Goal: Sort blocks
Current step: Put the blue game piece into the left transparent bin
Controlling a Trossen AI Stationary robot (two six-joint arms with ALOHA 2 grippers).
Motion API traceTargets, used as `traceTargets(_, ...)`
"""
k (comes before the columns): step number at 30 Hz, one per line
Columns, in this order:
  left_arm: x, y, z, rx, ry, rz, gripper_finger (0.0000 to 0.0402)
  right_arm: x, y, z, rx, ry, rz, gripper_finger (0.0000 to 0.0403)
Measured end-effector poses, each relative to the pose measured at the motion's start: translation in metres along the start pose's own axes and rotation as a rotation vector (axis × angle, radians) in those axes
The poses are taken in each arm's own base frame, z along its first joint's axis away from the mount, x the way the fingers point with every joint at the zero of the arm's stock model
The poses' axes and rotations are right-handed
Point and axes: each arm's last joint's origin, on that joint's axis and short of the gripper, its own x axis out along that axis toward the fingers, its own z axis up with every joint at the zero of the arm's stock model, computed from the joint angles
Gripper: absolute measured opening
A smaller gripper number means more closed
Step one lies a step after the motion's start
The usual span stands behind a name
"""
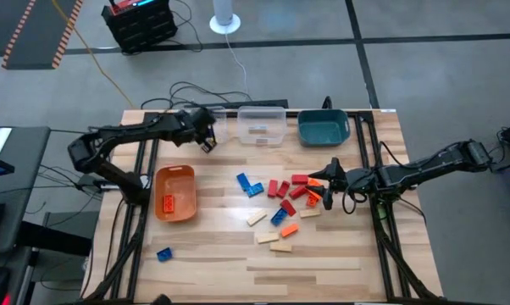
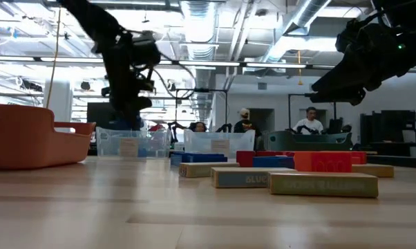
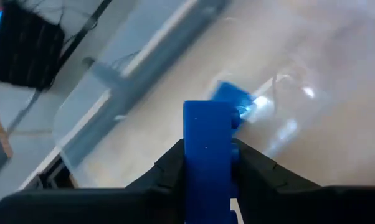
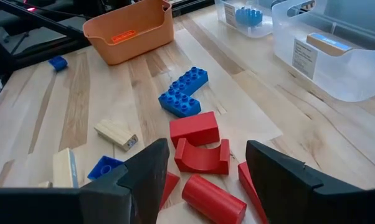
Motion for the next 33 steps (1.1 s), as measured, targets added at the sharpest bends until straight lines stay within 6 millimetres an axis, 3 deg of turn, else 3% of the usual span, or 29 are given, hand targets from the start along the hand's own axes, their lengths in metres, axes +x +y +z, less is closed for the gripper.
traceTargets(5,0.011,0.017,-0.001,-0.059,0.025,0.025,0.0111,0.001,-0.002,0.001,0.004,-0.002,-0.011,0.0249)
traceTargets(15,0.005,0.018,0.003,-0.085,0.067,-0.076,0.0155,0.0,-0.001,0.0,0.0,-0.001,-0.006,0.0249)
traceTargets(19,-0.028,0.02,0.024,-0.015,0.035,-0.131,0.0169,0.0,-0.001,0.0,-0.002,-0.001,-0.007,0.0249)
traceTargets(23,-0.078,-0.001,0.029,0.158,-0.062,-0.238,0.017,0.0,-0.001,0.0,-0.003,0.003,-0.008,0.0249)
traceTargets(27,-0.129,-0.045,0.004,0.397,-0.126,-0.377,0.0166,0.0,-0.001,-0.001,-0.001,0.008,-0.01,0.0249)
traceTargets(33,-0.185,-0.098,-0.05,0.442,0.006,-0.664,0.0165,0.0,-0.001,-0.001,-0.001,0.008,-0.01,0.0249)
